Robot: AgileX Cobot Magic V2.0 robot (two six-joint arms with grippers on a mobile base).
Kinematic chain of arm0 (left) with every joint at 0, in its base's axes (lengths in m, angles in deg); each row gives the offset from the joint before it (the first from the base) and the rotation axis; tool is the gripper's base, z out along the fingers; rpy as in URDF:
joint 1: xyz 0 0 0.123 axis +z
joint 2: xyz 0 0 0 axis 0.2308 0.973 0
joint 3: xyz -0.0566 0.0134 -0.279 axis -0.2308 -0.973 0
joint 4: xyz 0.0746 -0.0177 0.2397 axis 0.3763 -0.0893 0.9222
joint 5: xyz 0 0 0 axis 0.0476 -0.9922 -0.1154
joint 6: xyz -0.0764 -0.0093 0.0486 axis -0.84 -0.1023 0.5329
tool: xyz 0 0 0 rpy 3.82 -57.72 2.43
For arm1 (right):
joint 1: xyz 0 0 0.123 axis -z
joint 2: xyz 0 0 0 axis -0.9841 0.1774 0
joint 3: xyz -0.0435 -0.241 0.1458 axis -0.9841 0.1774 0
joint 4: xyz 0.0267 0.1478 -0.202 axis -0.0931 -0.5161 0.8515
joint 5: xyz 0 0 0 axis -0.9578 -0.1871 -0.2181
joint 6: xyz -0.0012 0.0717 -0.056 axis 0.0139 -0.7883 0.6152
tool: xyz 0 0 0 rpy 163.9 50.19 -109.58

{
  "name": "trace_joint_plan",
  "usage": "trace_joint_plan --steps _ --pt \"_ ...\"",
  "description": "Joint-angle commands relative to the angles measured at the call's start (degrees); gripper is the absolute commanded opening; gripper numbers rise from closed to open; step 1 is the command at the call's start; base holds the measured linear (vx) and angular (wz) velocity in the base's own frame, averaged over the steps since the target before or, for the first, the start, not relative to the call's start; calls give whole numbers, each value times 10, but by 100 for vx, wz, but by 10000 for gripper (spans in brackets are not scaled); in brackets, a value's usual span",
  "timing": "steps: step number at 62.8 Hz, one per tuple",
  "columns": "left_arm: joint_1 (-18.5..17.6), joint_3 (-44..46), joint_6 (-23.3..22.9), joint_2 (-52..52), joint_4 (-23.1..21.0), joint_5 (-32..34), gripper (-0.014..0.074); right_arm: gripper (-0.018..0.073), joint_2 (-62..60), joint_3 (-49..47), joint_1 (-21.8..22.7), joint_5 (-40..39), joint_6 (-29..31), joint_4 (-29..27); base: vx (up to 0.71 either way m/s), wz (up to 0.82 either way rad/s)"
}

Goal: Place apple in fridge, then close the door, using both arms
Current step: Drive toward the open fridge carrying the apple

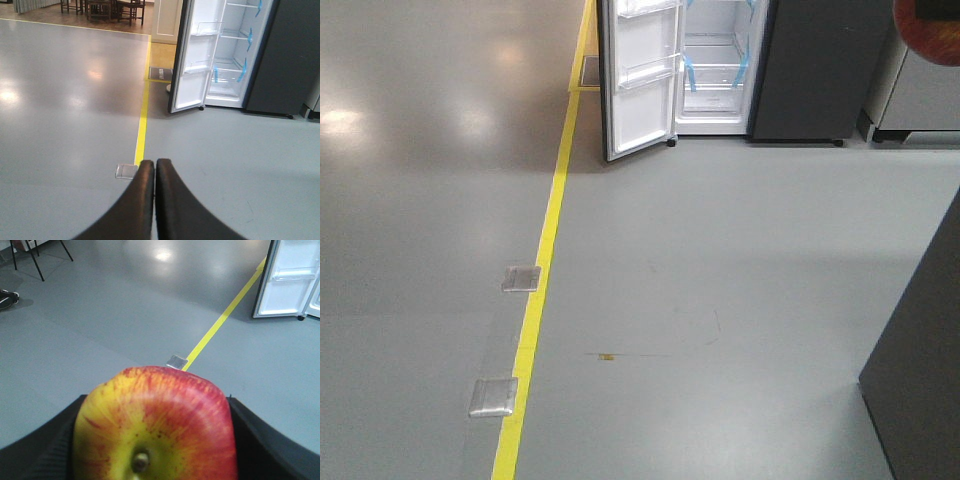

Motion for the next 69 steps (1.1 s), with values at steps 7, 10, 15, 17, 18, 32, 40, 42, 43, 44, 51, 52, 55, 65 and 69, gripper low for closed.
trace_joint_plan --steps 7,10,15,17,18,32,40,42,43,44,51,52,55,65,69 --pt "1 -15 -4 -4 -1 40 -6 -6 -11 -17 3 -33 7 -26 28 3" --pt "1 -15 -4 -4 -1 40 -6 -6 -11 -17 3 -33 7 -26 28 3" --pt "1 -15 -4 -4 -1 40 -6 -6 -11 -17 3 -33 7 -26 29 4" --pt "1 -15 -4 -4 -1 40 -6 -6 -11 -17 3 -33 7 -26 29 4" --pt "1 -15 -4 -4 -1 40 -6 -6 -11 -17 3 -33 7 -26 29 4" --pt "1 -15 -4 -4 -1 40 -6 -6 -11 -17 3 -33 7 -26 30 4" --pt "1 -15 -4 -4 -1 40 -6 -6 -11 -17 3 -33 7 -26 30 4" --pt "1 -15 -4 -4 -1 40 -6 -6 -11 -17 3 -33 7 -26 31 3" --pt "1 -15 -4 -4 -1 40 -6 -6 -11 -17 3 -33 7 -26 31 3" --pt "1 -15 -4 -4 -1 40 -6 -6 -11 -17 3 -33 7 -26 31 3" --pt "1 -15 -4 -4 -1 40 -6 -6 -11 -17 3 -33 7 -26 31 3" --pt "1 -15 -4 -4 -1 40 -6 -6 -11 -17 3 -33 7 -26 31 2" --pt "1 -15 -4 -4 -1 40 -6 -6 -11 -17 3 -33 7 -26 31 2" --pt "1 -15 -4 -4 -1 40 -6 -6 -11 -17 3 -33 7 -26 32 0" --pt "1 -15 -4 -4 -1 40 -6 -6 -11 -17 3 -33 7 -26 32 -3"
